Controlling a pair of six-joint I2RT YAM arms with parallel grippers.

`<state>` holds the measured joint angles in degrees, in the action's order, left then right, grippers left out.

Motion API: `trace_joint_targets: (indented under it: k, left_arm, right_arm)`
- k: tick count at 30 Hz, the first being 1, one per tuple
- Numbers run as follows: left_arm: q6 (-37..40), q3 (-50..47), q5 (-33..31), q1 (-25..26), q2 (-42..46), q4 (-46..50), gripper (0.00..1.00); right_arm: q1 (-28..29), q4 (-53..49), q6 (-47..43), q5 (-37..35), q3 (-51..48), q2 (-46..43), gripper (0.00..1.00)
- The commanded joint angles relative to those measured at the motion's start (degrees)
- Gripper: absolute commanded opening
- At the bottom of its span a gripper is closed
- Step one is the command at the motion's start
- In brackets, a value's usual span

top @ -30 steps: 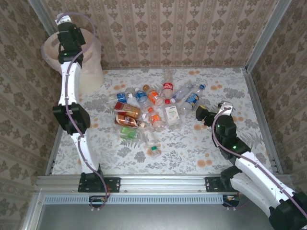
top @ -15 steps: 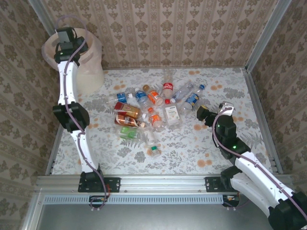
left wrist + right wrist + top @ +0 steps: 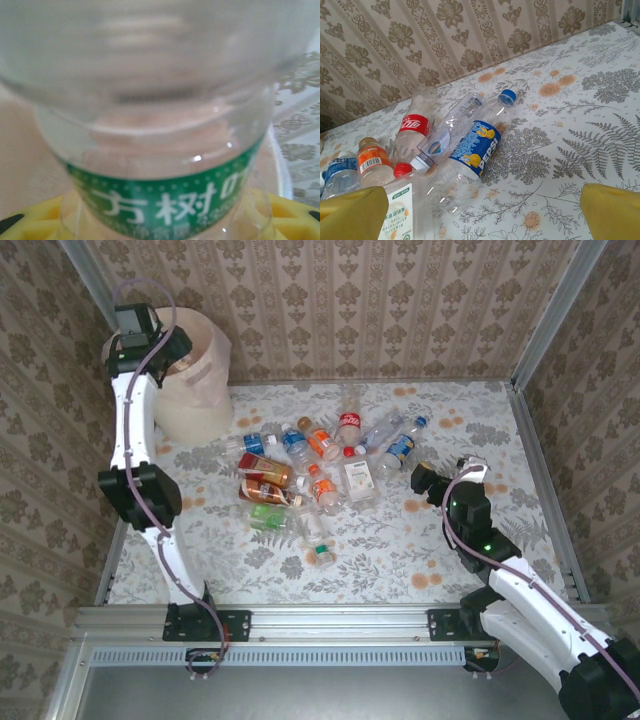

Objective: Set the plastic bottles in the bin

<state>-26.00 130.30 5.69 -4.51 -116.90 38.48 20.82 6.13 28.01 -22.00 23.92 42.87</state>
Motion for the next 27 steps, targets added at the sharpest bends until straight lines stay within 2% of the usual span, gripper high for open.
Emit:
trace_joint_targets:
  k: [1, 9, 17, 22, 27]
  left_arm:
    - [-2.08, -1.71, 3.86, 1.48, 2.53, -1.87, 0.51]
    - [-3.71, 1.59, 7.59, 1.92, -1.95, -3.13, 0.59]
    - [-3.02, 6.35, 7.1, 1.88, -3.69, -1.85, 0.8]
    - [-1.76, 5.75, 6.83, 1.81, -2.0, -1.04, 0.88]
    - [0.07, 3.6, 11.36, 1.58, 2.27, -1.41, 0.95]
  right_arm:
    - [-0.25, 0.29, 1.04, -0.96, -0.56, 0.13, 1.0]
    - [-0.34, -1.27, 1.08, -0.39, -0.28, -0.25, 1.0]
    - [-1.11, -4.62, 1.06, 2.29, 0.66, 0.39, 1.0]
    - [-2.42, -7.97, 3.38, 2.73, 2.98, 3.56, 1.0]
    - [-6.34, -14.59, 5.17, 11.08, 8.65, 10.84, 1.0]
